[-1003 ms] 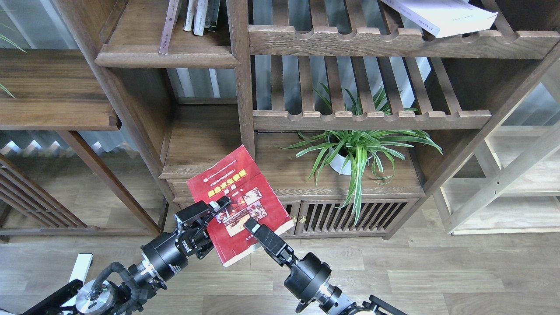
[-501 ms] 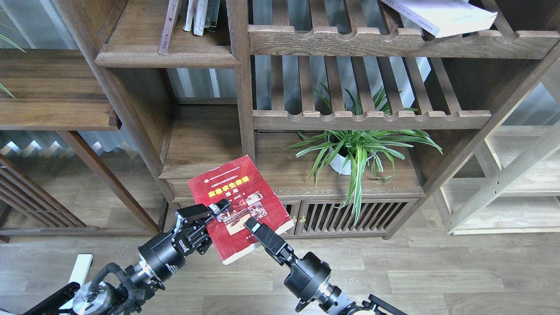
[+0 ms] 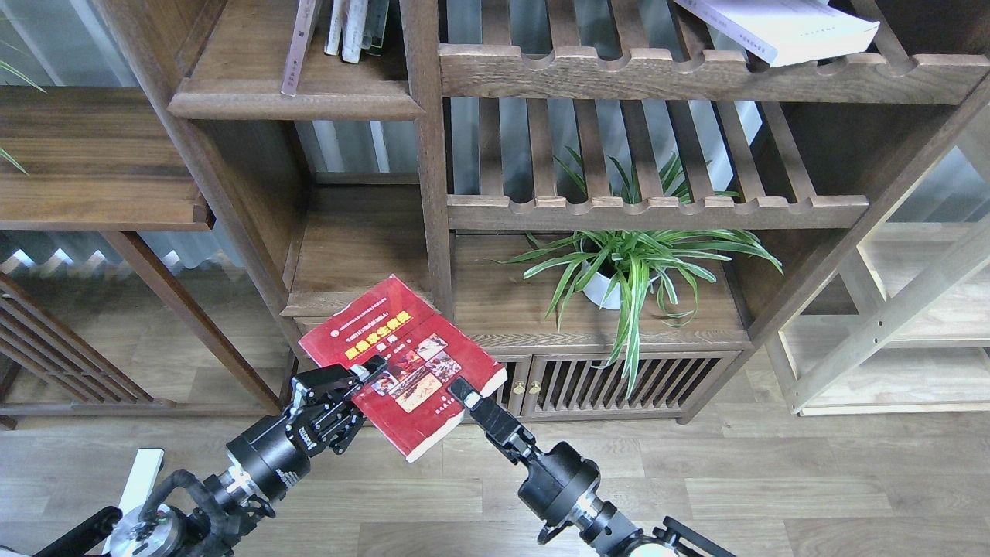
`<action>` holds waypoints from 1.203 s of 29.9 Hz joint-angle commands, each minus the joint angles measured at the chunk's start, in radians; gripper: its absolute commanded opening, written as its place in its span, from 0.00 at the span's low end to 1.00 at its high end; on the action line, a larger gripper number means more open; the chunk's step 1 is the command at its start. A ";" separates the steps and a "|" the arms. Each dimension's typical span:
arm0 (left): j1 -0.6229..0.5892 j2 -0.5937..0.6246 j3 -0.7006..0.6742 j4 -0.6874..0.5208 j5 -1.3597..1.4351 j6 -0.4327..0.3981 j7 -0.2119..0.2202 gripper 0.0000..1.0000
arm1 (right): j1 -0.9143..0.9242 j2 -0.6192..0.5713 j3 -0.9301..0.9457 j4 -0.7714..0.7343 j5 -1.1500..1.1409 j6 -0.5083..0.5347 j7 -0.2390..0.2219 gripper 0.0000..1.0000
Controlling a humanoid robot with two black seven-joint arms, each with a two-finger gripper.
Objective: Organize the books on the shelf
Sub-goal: 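Grasp the red book's edge with the left gripper and release right, then lift the red book with the left gripper up to the upper shelf section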
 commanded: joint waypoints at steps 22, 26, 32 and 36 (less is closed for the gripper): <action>-0.046 0.071 -0.156 0.012 0.521 -0.001 -0.093 0.05 | 0.033 0.000 0.306 -0.316 0.023 0.000 0.010 1.00; -0.043 0.072 -0.169 0.000 0.512 -0.001 -0.096 0.05 | 0.033 0.000 0.337 -0.313 0.060 0.000 0.010 1.00; -0.030 0.068 -0.220 -0.063 0.513 -0.001 -0.145 0.03 | 0.037 0.000 0.369 -0.315 0.141 0.000 0.010 1.00; -0.002 0.075 -0.226 -0.105 0.541 -0.001 -0.175 0.03 | 0.047 0.000 0.369 -0.316 0.175 0.000 0.010 1.00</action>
